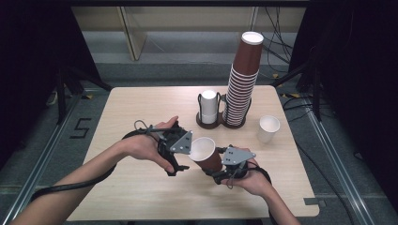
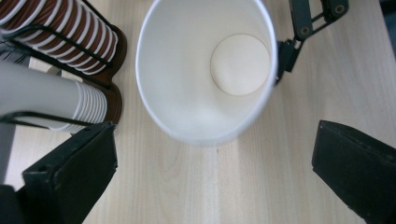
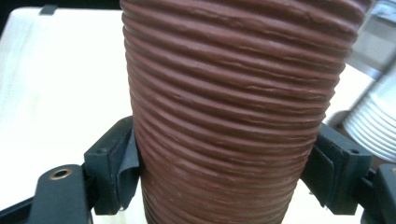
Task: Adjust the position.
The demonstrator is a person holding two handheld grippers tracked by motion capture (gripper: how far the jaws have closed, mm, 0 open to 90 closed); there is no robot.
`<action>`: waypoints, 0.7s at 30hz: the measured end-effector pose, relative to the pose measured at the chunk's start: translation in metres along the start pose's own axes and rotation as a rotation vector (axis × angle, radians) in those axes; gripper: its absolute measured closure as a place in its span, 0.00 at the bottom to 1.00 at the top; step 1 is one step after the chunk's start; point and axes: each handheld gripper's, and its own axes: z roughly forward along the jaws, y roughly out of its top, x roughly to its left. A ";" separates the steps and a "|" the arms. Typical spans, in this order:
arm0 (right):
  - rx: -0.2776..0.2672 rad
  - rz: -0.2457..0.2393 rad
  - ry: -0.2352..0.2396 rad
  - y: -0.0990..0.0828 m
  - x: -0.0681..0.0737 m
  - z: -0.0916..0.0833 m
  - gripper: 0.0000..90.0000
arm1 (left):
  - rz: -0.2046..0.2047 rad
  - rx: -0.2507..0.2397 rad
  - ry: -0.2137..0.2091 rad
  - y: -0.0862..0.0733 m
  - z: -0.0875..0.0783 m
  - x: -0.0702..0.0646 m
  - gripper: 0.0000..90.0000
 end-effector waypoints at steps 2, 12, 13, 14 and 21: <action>-0.025 0.020 -0.036 -0.004 -0.004 -0.006 0.24 | -0.048 -0.041 0.025 -0.011 0.000 -0.001 0.00; -0.091 0.091 -0.149 -0.016 -0.017 -0.031 0.24 | -0.274 -0.252 0.157 -0.045 -0.001 -0.012 0.00; -0.086 0.094 -0.158 -0.016 -0.018 -0.034 0.24 | -0.295 -0.264 0.168 -0.048 -0.001 -0.013 0.00; -0.087 0.115 -0.157 -0.017 -0.018 -0.036 0.24 | -0.304 -0.268 0.176 -0.050 -0.002 -0.014 0.00; -0.117 0.162 -0.226 -0.022 -0.022 -0.054 0.24 | -0.431 -0.348 0.239 -0.070 0.001 -0.026 0.00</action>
